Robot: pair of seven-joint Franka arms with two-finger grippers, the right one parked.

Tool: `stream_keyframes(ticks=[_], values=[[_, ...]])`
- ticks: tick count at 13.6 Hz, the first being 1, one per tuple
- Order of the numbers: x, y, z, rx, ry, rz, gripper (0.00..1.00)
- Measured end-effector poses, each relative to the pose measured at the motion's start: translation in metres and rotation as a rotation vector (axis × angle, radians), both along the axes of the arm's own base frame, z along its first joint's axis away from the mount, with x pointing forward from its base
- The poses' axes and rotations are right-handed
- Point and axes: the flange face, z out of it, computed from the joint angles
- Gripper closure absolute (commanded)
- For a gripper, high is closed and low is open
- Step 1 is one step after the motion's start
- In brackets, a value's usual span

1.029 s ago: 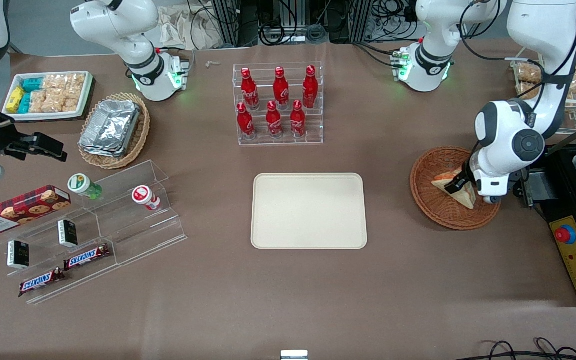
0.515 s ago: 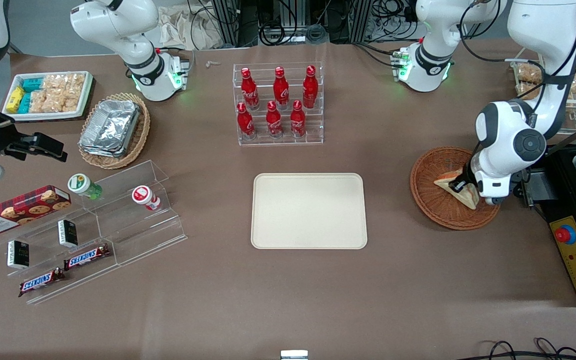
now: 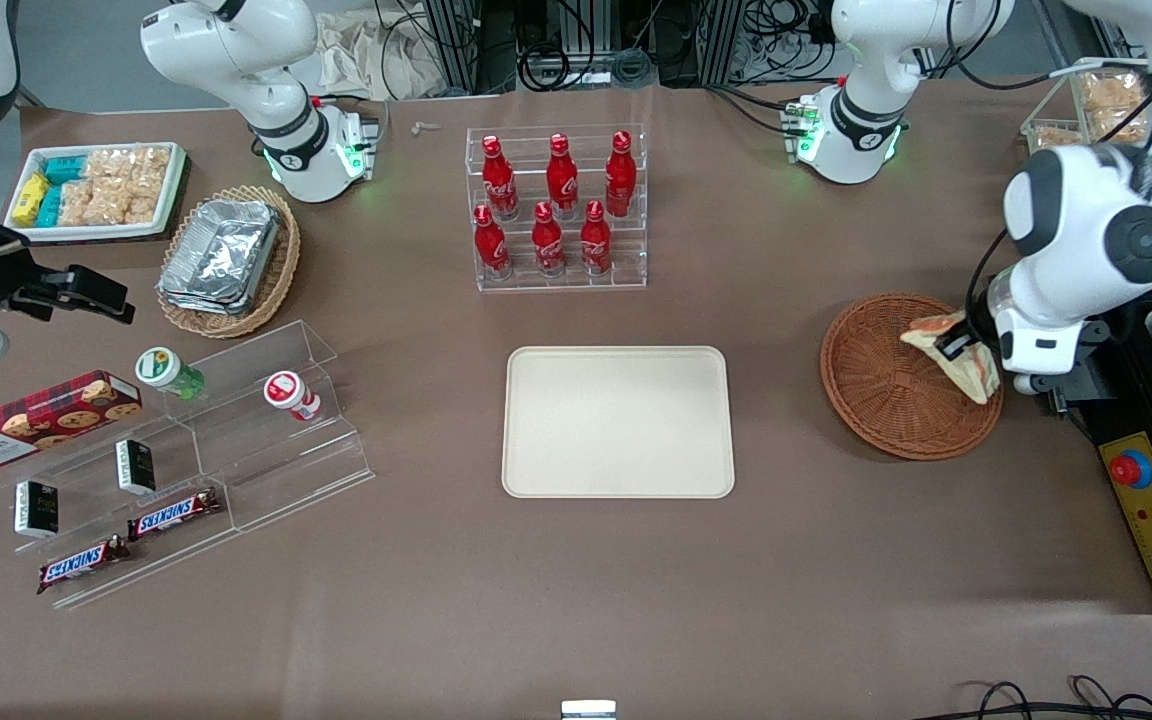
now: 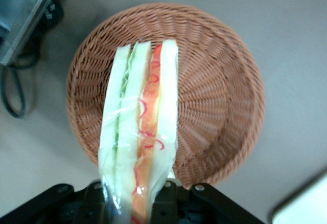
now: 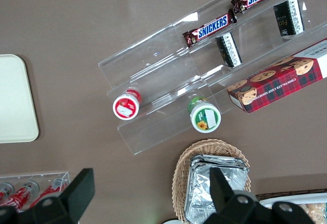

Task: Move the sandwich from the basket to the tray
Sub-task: 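Lift the sandwich out of the basket and carry it over the tray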

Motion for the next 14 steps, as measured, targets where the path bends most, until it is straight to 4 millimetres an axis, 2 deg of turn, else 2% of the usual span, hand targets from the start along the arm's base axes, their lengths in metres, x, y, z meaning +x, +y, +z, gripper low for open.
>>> stream_keyframes(ticks=[2, 3, 7, 10, 14], values=[[0.009, -0.020, 0.040, -0.014, -0.003, -0.139, 1.00], [0.012, -0.033, 0.054, -0.022, -0.015, -0.225, 1.00], [0.012, -0.093, 0.096, -0.038, -0.059, -0.495, 1.00], [0.004, -0.150, 0.114, -0.080, -0.088, -0.588, 1.00], [-0.016, -0.231, 0.117, -0.126, -0.095, -0.653, 1.00]])
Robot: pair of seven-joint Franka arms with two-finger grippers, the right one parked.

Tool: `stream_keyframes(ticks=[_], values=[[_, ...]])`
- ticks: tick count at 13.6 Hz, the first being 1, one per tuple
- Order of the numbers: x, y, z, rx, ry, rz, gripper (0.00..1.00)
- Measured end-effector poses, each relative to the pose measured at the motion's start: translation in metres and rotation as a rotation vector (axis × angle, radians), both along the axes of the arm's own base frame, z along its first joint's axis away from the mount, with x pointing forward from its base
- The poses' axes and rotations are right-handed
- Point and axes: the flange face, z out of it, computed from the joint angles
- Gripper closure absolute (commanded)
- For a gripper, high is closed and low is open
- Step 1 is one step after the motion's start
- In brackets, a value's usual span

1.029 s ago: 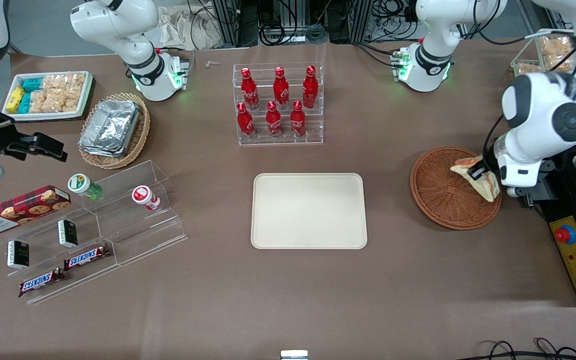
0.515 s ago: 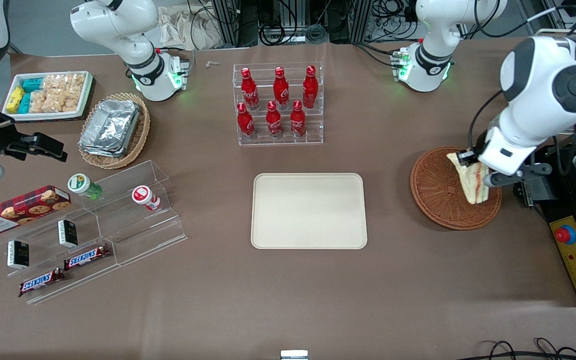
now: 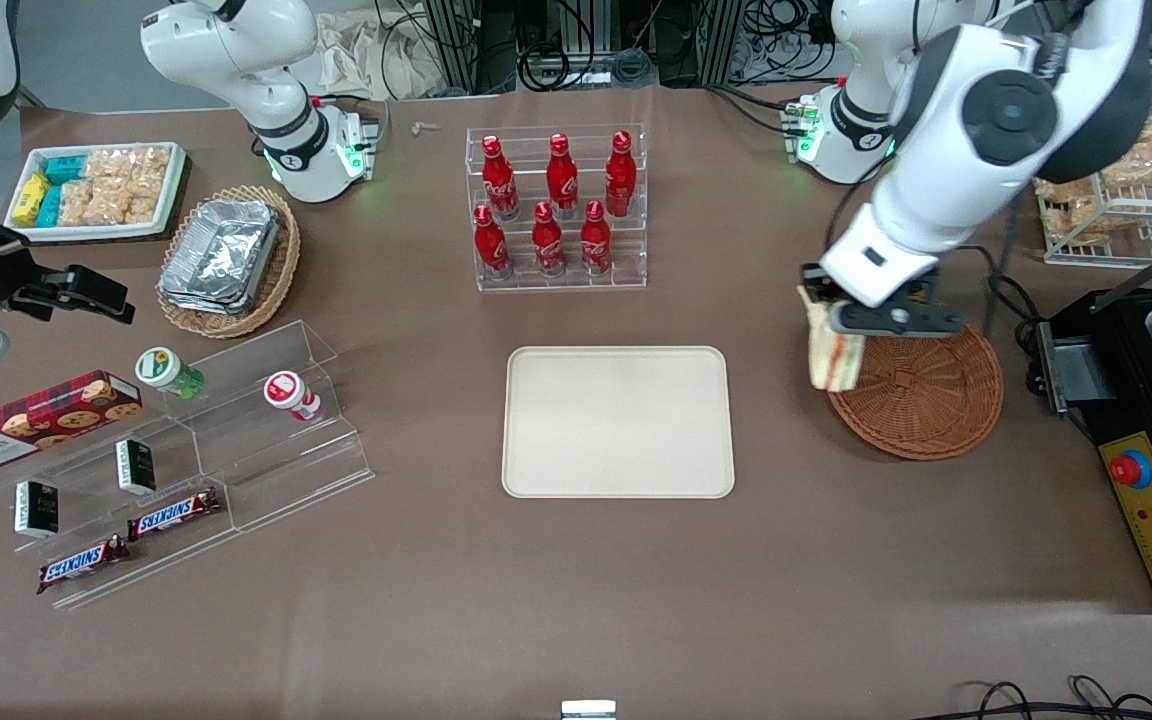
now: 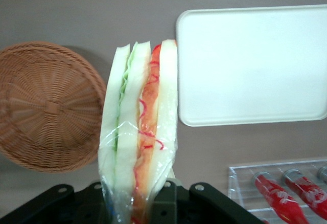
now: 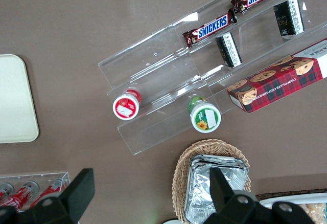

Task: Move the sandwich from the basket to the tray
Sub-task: 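Lift the sandwich out of the basket and carry it over the tray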

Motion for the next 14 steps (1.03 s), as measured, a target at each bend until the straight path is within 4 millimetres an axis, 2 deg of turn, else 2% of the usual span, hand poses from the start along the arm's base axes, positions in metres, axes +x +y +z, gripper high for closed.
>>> stream_keyframes(ticks=[3, 6, 11, 14], values=[[0.000, -0.047, -0.013, 0.019, 0.008, -0.003, 1.00], [0.011, -0.081, -0.059, 0.037, 0.023, 0.010, 1.00], [0.041, -0.090, -0.151, 0.021, 0.048, 0.006, 1.00], [0.051, -0.094, -0.210, 0.033, 0.046, 0.016, 1.00]])
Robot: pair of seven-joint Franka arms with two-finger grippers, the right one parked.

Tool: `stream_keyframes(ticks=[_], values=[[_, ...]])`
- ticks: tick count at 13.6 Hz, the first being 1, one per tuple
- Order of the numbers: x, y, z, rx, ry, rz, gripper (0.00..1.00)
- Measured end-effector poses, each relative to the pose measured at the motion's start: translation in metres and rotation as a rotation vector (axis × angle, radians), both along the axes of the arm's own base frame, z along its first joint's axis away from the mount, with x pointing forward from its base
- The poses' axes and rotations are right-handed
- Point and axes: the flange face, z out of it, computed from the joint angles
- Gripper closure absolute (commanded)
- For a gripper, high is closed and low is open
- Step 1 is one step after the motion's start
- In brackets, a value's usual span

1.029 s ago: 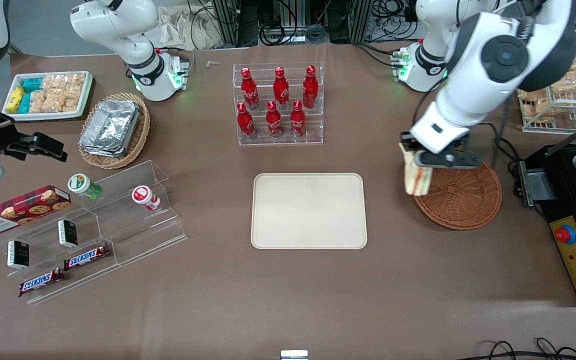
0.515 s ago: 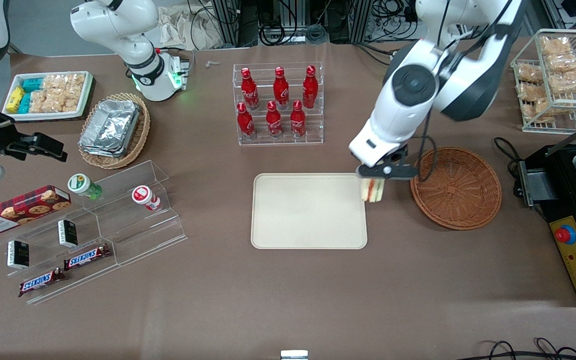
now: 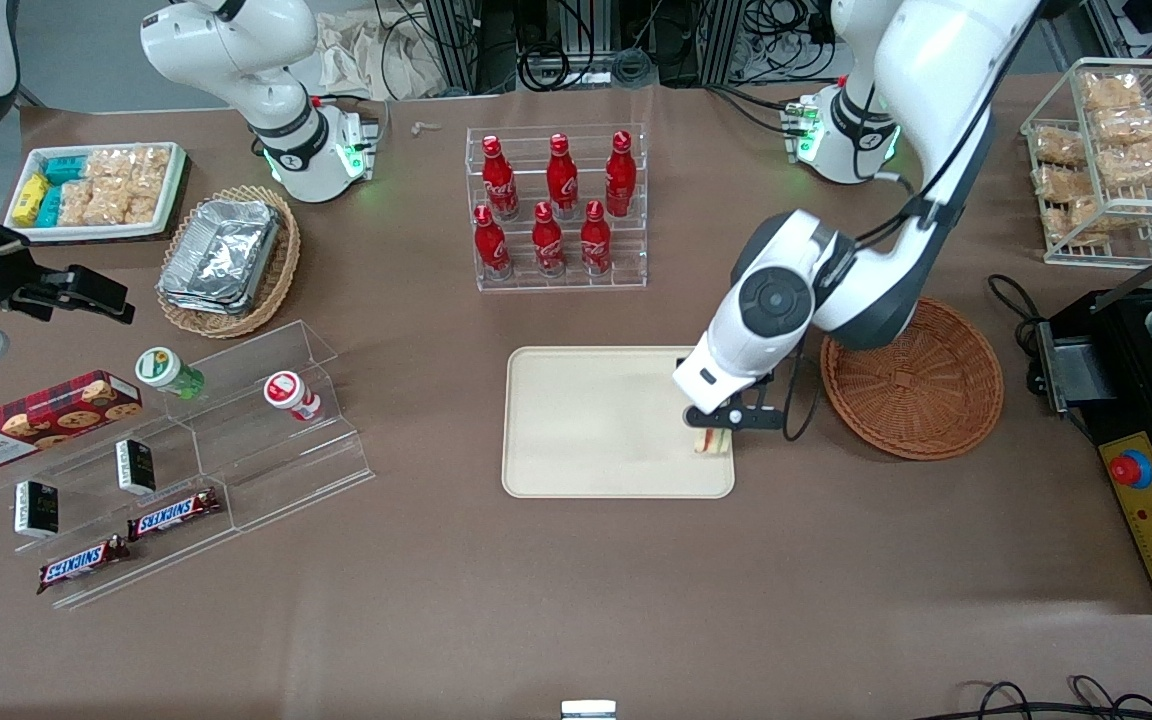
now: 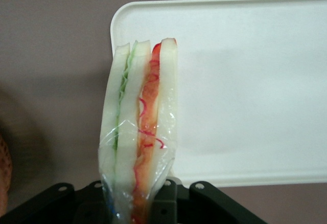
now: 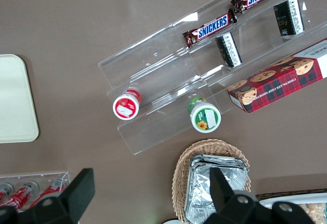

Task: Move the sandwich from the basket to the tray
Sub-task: 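Lower the sandwich onto the tray and open the left gripper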

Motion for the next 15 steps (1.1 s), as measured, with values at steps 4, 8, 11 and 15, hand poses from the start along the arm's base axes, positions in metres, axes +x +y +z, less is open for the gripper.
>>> stream_keyframes(ticks=[4, 8, 11, 15], values=[[0.002, -0.001, -0.055, 0.037, 0.013, 0.020, 1.00], [0.000, -0.005, -0.064, 0.034, 0.025, 0.016, 0.87], [-0.002, -0.010, -0.063, 0.031, 0.025, 0.006, 0.00], [-0.002, -0.010, -0.064, 0.031, 0.024, 0.006, 0.00]])
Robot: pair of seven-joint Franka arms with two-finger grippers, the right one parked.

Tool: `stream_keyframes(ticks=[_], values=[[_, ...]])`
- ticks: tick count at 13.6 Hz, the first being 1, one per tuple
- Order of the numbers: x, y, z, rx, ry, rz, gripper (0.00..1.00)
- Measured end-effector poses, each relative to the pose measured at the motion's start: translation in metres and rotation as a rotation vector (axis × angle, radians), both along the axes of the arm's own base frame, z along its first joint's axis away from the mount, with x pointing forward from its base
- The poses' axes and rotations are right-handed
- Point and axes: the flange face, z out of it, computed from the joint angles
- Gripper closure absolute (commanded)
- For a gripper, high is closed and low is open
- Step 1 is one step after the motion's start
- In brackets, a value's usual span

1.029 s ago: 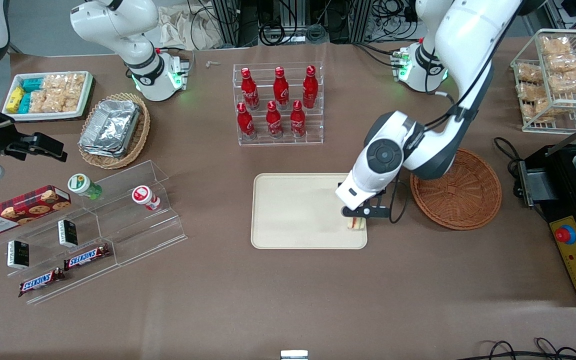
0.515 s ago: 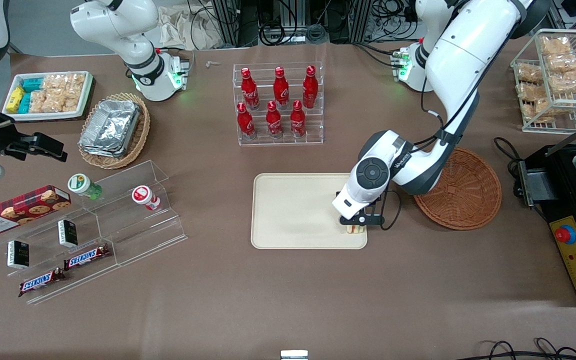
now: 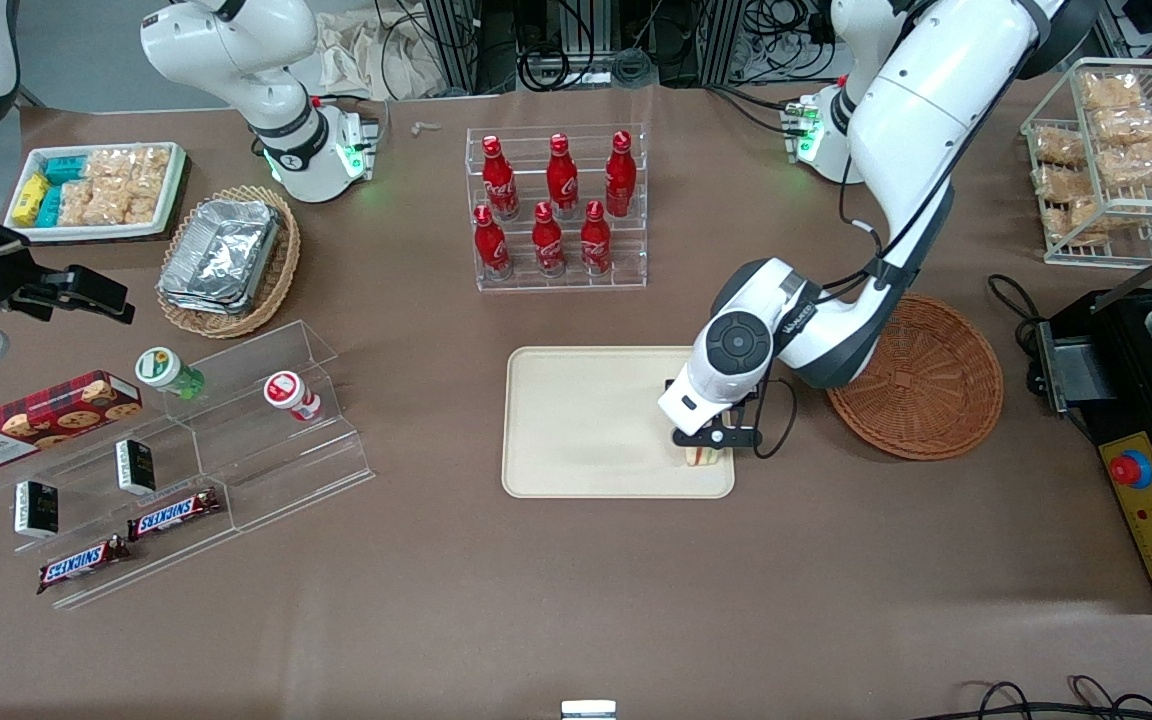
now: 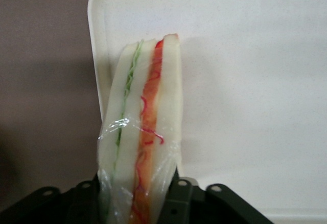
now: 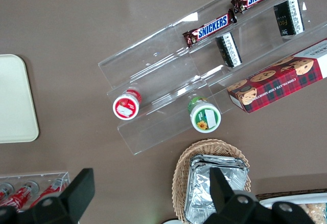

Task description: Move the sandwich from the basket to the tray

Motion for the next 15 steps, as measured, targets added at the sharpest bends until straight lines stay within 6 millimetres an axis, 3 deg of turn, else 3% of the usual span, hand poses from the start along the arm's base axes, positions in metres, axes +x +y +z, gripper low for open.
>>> stream_keyframes(ticks=[9, 11, 15], values=[[0.007, -0.004, 0.014, -0.001, -0.032, 0.003, 0.00], [0.013, -0.003, 0.037, 0.011, -0.048, 0.019, 0.00], [0.016, 0.000, 0.120, 0.025, -0.130, 0.028, 0.00]])
